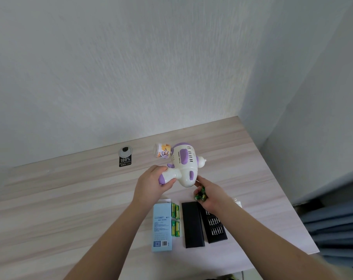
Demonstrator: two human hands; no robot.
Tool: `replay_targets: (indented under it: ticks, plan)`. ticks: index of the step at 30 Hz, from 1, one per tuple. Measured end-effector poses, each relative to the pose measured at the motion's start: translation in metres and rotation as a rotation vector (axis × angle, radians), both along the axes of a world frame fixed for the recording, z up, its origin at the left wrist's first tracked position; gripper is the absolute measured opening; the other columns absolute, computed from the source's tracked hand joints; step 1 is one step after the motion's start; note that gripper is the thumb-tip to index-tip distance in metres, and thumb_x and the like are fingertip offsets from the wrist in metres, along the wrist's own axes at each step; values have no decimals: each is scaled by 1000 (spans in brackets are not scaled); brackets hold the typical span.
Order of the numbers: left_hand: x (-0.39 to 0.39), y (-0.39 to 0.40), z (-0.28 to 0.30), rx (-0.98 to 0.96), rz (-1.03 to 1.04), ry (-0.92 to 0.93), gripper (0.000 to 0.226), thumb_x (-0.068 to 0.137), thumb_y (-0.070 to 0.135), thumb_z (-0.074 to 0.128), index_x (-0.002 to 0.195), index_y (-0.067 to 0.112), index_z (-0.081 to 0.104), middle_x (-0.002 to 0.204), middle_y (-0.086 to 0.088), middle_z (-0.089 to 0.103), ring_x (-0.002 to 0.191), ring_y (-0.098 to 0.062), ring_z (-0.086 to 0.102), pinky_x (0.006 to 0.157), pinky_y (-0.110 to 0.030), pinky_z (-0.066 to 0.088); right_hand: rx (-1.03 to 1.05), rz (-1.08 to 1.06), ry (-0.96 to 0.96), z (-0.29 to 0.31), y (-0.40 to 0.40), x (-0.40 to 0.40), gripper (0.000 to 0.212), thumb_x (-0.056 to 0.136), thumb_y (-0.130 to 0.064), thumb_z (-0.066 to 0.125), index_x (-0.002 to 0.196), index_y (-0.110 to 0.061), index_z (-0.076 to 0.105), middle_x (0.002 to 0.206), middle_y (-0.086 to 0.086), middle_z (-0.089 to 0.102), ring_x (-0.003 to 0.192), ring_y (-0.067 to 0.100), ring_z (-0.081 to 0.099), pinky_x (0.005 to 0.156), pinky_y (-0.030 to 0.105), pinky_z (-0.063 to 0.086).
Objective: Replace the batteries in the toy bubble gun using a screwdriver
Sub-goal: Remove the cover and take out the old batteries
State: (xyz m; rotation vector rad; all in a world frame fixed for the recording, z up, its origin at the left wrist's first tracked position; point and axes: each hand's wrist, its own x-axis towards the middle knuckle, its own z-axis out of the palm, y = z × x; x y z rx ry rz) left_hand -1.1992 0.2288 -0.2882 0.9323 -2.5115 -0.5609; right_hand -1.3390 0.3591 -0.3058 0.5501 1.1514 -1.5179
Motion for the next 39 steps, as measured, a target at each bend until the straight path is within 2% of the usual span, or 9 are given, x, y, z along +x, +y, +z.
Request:
replay_targets:
  ticks: [8, 11, 15, 21, 23, 27, 30, 35, 39]
  plan:
    - [0, -3, 1, -58, -71, -27, 36, 64, 25, 88, 93, 13, 70, 74, 2, 60, 60, -19, 57, 53, -26, 47, 2, 23, -33, -2, -1, 0, 12, 83, -6, 70, 93, 0, 65, 94, 14, 63, 56, 10, 42, 46, 20, 46]
    - [-1, -1, 1, -61, -81, -34, 36, 63, 25, 88, 93, 13, 71, 72, 1, 59, 60, -19, 57, 51, -30, 49, -6, -8, -78, -3, -1, -2, 11, 84, -7, 71, 89, 1, 65, 87, 12, 62, 56, 9, 44, 47, 20, 47]
    - [-2, 0, 1, -71, -71, -36, 36, 63, 25, 88, 92, 13, 71, 75, 2, 61, 61, -19, 58, 52, -27, 46, -3, -44, -128, -12, -2, -3, 12, 86, -10, 70, 91, 0, 65, 83, 10, 64, 55, 8, 44, 44, 20, 47]
    - [-2, 0, 1, -87, -90, -61, 36, 64, 27, 87, 93, 14, 70, 75, 2, 62, 62, -19, 58, 51, -30, 49, -33, 0, -124, -16, 1, -2, 24, 80, -11, 76, 98, 0, 65, 90, 10, 62, 55, 8, 45, 49, 21, 49]
    - [-2, 0, 2, -96, -98, -65, 36, 63, 27, 87, 92, 14, 70, 74, 2, 61, 61, -18, 58, 51, -29, 49, -49, 40, -109, -18, 2, -3, 28, 78, -10, 78, 100, 0, 64, 91, 9, 62, 55, 8, 45, 50, 21, 50]
    - [0, -1, 3, -104, -121, -75, 36, 64, 26, 87, 93, 13, 70, 76, 2, 62, 62, -18, 58, 53, -24, 44, -44, 169, -27, -23, 5, -8, 22, 80, -9, 76, 99, -1, 67, 90, 8, 65, 55, 7, 43, 52, 20, 51]
    - [0, -1, 4, -109, -134, -77, 36, 65, 26, 87, 94, 12, 70, 77, 2, 62, 63, -18, 59, 56, -22, 41, -37, 228, 40, -28, 7, -12, 30, 82, -11, 74, 109, 0, 67, 94, 9, 60, 57, 7, 42, 54, 20, 52]
    - [-1, 0, 3, -101, -137, -83, 36, 66, 27, 86, 94, 12, 70, 79, 1, 64, 65, -19, 60, 57, -23, 43, -61, 253, 132, -33, 8, -12, 32, 84, -13, 71, 112, 3, 65, 81, 9, 55, 61, 10, 42, 58, 23, 52]
    - [-1, 0, 2, -67, -97, -75, 36, 67, 27, 85, 96, 13, 70, 80, 1, 63, 66, -20, 60, 57, -27, 45, -65, 241, 141, -35, 8, -13, 29, 85, -14, 72, 109, 2, 67, 99, 13, 63, 60, 10, 42, 57, 23, 51]
